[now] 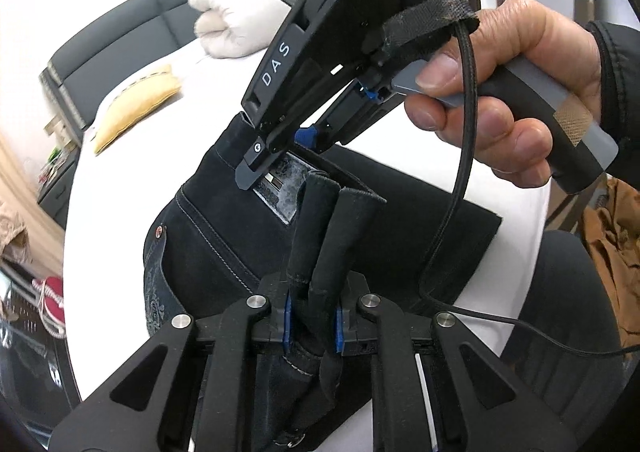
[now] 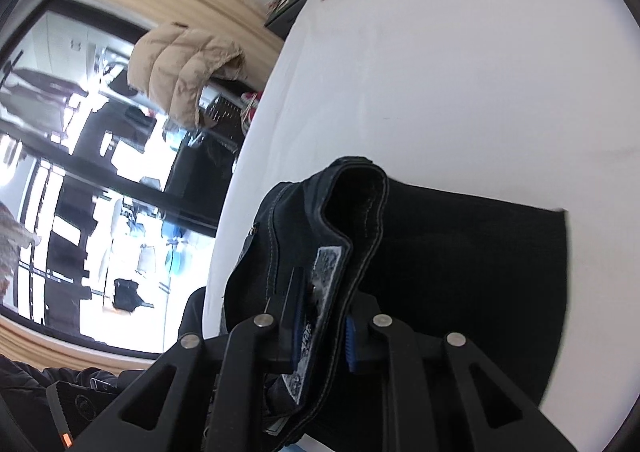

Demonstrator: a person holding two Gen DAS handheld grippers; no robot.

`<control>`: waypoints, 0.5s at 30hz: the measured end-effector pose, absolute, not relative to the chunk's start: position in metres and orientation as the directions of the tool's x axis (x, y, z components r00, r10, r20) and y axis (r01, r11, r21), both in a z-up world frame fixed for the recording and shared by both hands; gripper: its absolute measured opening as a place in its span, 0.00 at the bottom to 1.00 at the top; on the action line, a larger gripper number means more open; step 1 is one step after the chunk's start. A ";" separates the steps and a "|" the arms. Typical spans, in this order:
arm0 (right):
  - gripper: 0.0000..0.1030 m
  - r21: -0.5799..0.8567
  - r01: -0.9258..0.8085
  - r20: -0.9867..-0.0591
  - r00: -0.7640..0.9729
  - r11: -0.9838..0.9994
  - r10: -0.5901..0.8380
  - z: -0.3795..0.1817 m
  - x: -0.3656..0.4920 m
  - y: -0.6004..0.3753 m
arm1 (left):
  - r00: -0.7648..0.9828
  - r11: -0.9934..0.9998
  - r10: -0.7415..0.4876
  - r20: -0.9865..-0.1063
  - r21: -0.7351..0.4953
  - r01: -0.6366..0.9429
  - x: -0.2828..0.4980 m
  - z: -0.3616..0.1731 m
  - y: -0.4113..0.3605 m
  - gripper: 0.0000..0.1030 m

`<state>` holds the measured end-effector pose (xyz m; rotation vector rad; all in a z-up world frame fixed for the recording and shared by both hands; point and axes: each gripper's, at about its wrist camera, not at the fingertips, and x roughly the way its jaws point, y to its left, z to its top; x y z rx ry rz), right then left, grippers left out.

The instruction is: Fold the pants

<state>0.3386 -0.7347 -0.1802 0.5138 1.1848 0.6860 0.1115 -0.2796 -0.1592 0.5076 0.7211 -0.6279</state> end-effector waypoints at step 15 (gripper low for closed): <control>0.16 0.726 -0.123 -0.636 0.256 0.677 0.728 -0.217 0.334 -0.798 | 0.524 0.621 -0.340 -0.781 0.232 0.749 0.117 -0.190 -0.342 0.11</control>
